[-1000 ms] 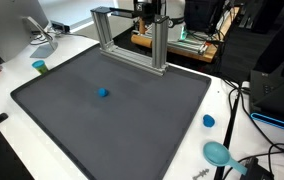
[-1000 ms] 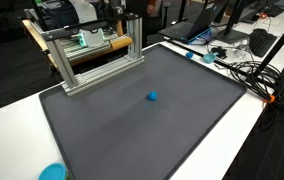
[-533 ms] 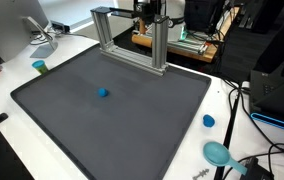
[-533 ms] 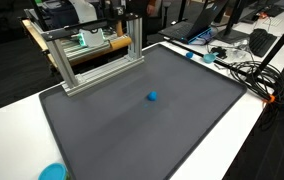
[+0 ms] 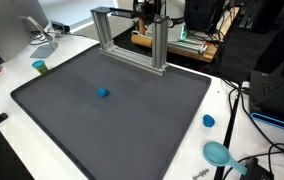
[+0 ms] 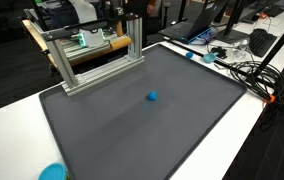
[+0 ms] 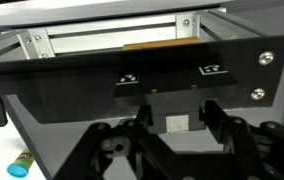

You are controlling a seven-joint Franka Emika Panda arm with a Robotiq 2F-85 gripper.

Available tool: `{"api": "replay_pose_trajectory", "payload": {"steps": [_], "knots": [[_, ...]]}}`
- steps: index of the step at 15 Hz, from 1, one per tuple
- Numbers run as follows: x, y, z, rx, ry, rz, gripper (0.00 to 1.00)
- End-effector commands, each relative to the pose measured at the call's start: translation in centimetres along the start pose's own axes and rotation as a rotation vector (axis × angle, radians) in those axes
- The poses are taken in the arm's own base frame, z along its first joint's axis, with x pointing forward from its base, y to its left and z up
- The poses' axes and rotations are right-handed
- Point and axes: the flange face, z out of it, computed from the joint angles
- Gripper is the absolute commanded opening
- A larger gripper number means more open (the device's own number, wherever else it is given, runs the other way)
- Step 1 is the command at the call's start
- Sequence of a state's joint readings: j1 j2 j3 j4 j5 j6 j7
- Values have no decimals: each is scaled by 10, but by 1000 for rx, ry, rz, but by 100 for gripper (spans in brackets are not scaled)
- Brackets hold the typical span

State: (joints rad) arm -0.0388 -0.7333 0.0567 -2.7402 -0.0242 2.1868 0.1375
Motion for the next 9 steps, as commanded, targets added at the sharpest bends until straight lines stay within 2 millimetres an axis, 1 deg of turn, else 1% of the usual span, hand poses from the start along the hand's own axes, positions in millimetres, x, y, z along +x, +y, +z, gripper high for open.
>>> {"api": "replay_pose_trajectory", "payload": {"steps": [1, 2, 3, 4, 6, 7, 8, 9], "knots": [[-7, -7, 15, -57, -26, 2, 53], [-8, -9, 16, -67, -27, -3, 63], [-9, -11, 17, -79, -34, -11, 65], [-3, -14, 15, -93, -44, -16, 69], [-5, -17, 22, -122, -65, -41, 71], [-5, -18, 25, -128, -76, -54, 78], [-5, -19, 28, -130, -85, -69, 70], [-4, -19, 30, -130, -90, -86, 59]]}}
